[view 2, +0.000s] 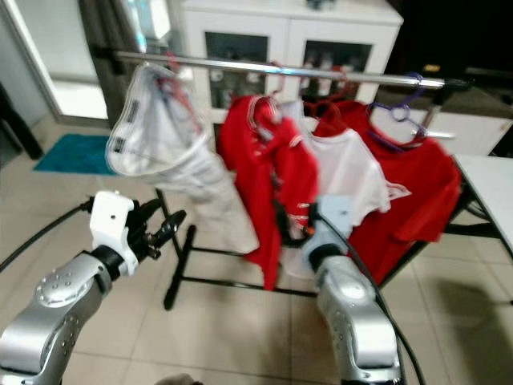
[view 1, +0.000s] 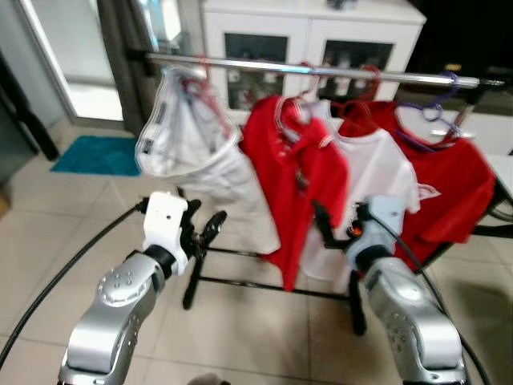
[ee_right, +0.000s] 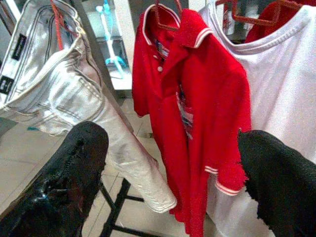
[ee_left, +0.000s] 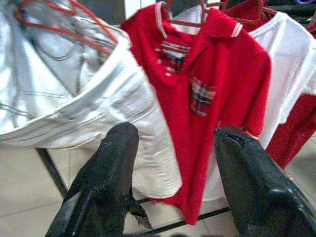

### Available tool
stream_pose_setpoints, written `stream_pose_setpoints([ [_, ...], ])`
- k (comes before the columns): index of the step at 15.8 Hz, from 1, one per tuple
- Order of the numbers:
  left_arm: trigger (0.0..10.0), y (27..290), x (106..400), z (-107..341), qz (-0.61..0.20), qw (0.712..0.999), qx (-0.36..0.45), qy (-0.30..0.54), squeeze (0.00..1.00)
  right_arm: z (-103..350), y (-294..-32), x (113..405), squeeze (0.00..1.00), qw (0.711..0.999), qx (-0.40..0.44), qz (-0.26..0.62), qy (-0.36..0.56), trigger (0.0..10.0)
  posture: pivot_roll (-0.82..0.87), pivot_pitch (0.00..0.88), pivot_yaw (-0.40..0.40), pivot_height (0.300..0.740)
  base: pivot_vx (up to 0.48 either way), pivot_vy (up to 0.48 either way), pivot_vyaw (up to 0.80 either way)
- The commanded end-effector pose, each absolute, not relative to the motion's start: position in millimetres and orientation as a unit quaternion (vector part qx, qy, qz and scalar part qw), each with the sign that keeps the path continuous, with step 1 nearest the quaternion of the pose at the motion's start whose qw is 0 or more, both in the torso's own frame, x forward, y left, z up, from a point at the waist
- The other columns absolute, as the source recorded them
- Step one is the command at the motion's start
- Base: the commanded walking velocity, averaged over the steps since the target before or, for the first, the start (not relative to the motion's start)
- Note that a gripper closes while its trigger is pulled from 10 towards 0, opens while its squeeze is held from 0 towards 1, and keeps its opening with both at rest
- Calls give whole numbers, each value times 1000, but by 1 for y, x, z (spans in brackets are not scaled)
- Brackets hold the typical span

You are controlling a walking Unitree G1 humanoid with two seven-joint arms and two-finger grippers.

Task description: Hang hanger

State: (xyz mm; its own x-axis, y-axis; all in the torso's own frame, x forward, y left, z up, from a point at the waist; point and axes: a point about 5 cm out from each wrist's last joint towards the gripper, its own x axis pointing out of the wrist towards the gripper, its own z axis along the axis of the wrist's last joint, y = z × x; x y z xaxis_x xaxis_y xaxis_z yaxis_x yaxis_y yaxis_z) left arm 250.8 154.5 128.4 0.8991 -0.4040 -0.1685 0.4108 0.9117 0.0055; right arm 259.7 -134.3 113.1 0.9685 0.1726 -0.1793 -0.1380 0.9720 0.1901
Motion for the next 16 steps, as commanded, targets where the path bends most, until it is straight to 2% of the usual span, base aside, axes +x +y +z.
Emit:
stream_pose_setpoints([
  [1,10000,156,252,131,-207,975,23,78,0,115,-132,261,0,988,94,81,96,10000,11,0,5,740,0,0,0],
  [5,10000,157,255,130,-195,976,35,85,0,117,-131,262,0,988,90,86,94,10000,10,0,2,740,0,0,0],
  [8,10000,160,256,131,-188,978,41,82,0,118,-130,263,0,988,86,91,95,10000,12,0,1,740,0,0,794],
  [11,10000,161,257,131,-185,978,42,84,0,117,-129,264,0,988,80,91,97,10000,12,0,2,740,251,0,400],
  [16,10000,161,257,131,-185,978,43,85,0,116,-129,264,0,988,75,93,100,10000,12,0,4,740,313,0,0],
])
